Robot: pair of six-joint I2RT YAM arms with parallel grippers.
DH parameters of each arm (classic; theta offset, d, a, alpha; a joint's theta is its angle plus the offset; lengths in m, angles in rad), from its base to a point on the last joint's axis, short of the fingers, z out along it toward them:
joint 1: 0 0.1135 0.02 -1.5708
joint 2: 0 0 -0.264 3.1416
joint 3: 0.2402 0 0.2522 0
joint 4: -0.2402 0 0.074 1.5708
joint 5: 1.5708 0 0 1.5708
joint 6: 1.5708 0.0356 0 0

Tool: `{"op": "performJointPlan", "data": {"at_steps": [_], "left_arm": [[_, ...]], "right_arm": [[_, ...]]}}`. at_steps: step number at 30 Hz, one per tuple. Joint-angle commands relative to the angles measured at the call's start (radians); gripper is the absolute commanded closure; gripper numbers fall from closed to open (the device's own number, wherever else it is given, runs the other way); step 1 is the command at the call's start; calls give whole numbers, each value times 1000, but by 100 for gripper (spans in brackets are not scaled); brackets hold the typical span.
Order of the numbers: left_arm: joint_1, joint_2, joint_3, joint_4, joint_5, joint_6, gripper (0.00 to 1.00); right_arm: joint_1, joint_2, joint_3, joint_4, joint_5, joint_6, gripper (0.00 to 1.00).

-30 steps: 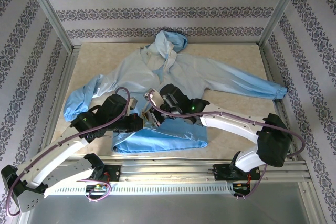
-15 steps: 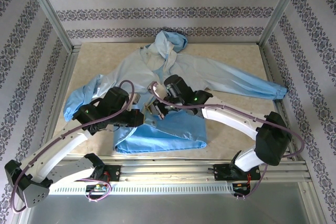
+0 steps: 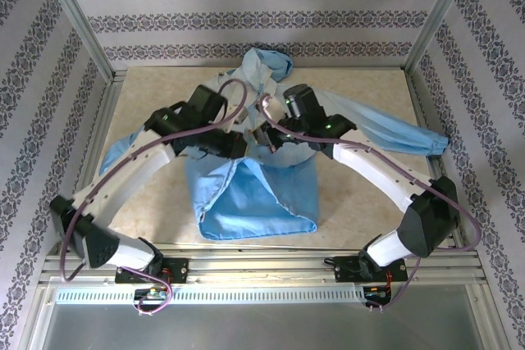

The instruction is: Zip up the jacket

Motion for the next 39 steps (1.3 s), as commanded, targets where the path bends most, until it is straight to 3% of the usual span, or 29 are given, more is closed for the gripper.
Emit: {"op": "performJointPlan", "data": {"at_steps": [1, 5, 8, 10, 14, 18, 21, 29, 39], "left_arm": [[-13, 96, 222, -186, 141, 124, 100], [-23, 309, 586, -275, 164, 185, 100], [-40, 374, 683, -384, 153, 227, 100], [-39, 333, 577, -415, 107, 233, 100], [-28, 115, 138, -312, 88, 140, 100], [-24, -84, -224, -206, 127, -3, 100], [-24, -180, -380, -155, 116, -70, 100], [-24, -315, -528, -117, 79, -158, 100], [-24, -401, -565, -179, 41, -140, 100]], "right_arm": [[-154, -46, 67, -62, 372, -41, 100], [-200, -148, 98, -114, 489, -77, 100], [-198, -209, 75, -158, 495, -84, 100], [-190, -230, 19, -171, 391, -50, 100], [-117, -173, -113, -147, 111, 2, 100], [31, -20, -149, -110, -65, -26, 100], [87, 122, -104, -50, -171, -1, 100], [100, 401, 123, -45, -146, 135, 100], [41, 382, 154, -80, 32, 150, 100]]}}
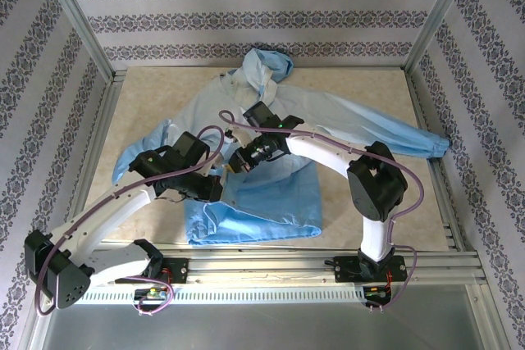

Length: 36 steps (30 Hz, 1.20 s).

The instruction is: Zip up the jacket

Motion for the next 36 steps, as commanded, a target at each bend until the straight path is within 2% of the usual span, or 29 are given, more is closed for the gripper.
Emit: {"op": "performJointPlan", "data": {"at_steps": [1, 7, 10, 13, 17, 19, 20, 22, 24, 30, 36], "left_arm": [[-13, -44, -19, -174, 89, 0, 100], [-12, -65, -16, -178, 104, 39, 100], [-11, -63, -12, -173, 143, 53, 100], [-12, -88, -9, -171, 171, 72, 100], [-10, -113, 9, -162, 99, 84, 100], [-8, -118, 6, -111, 88, 67, 91], [-8, -116, 1, -76, 92, 54, 92], [-8, -107, -2, -32, 119, 44, 100], [-9, -100, -3, -27, 138, 46, 100], [-8, -133, 23, -130, 111, 64, 100], [7, -135, 109, -204, 38, 60, 100]], "right_arm": [[-94, -14, 26, 37, 274, 22, 100], [-85, -46, 33, -6, 138, -134, 100], [-97, -65, 8, -40, 218, -143, 100], [-152, -81, -17, -42, 266, -77, 100], [-156, -132, -53, 6, 210, -84, 100], [-129, -132, -48, -2, 164, -105, 100], [-109, -131, -46, -10, 147, -118, 100], [-75, -128, -52, -26, 177, -136, 100], [-76, -114, -51, -51, 232, -140, 100], [-176, -113, -9, -49, 358, -98, 100], [-248, -57, 185, -81, 471, -115, 100]]}}
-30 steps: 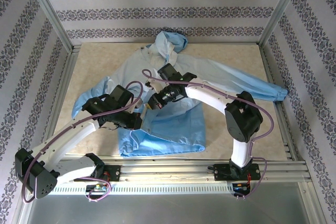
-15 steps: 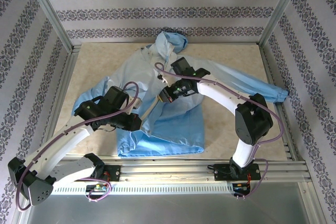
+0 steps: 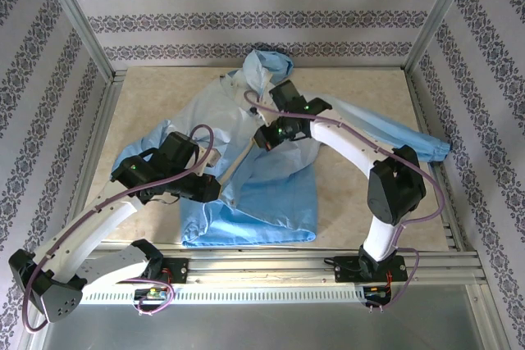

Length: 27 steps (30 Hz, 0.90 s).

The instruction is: Zip up the jacket

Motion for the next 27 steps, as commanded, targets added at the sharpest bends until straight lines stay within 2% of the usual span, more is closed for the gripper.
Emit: {"op": "performJointPlan", "data": {"at_steps": [1, 11, 13, 15, 19, 23, 27], "left_arm": [[11, -27, 73, -204, -3, 12, 100], [87, 4, 266, -346, -68, 90, 100], [98, 11, 307, -378, -63, 114, 100], [101, 15, 325, -387, -25, 135, 100], [100, 22, 273, -337, 77, 123, 100], [102, 23, 227, -307, 114, 98, 100], [101, 18, 283, -381, 86, 122, 100]], "right_arm": [[-98, 46, 137, 41, 234, -5, 100], [-196, 186, 459, -43, 267, -55, 100], [-219, 212, 513, -55, 235, -61, 100], [-230, 221, 540, -60, 149, -79, 100], [-200, 210, 477, -59, -24, -157, 100], [-142, 227, 354, -80, 64, -191, 100], [-175, 278, 327, -55, 132, -118, 100]]}}
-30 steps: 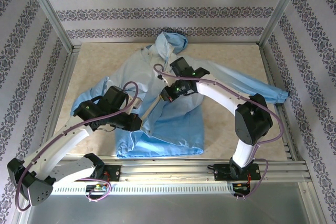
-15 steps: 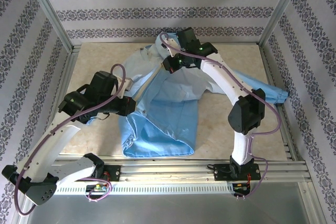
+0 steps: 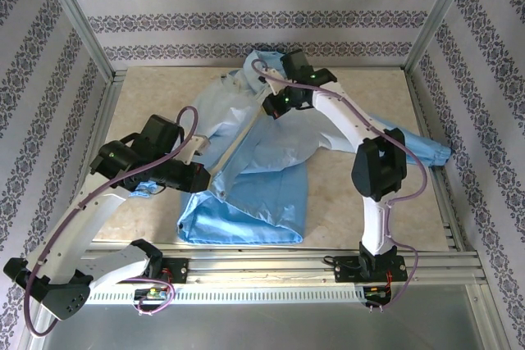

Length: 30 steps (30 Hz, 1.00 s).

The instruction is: Zip up the jacket

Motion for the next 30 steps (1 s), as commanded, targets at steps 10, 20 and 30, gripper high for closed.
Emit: {"op": "performJointPlan", "data": {"at_steps": [10, 20, 30], "left_arm": [[4, -37, 244, -283, -110, 27, 100], [5, -5, 399, -367, -218, 49, 100], [68, 117, 555, -398, -383, 113, 100]], "right_arm": [[-137, 201, 274, -5, 159, 116, 100], [-203, 356, 597, -122, 185, 133, 100], [-313, 406, 794, -132, 205, 159, 100]]}}
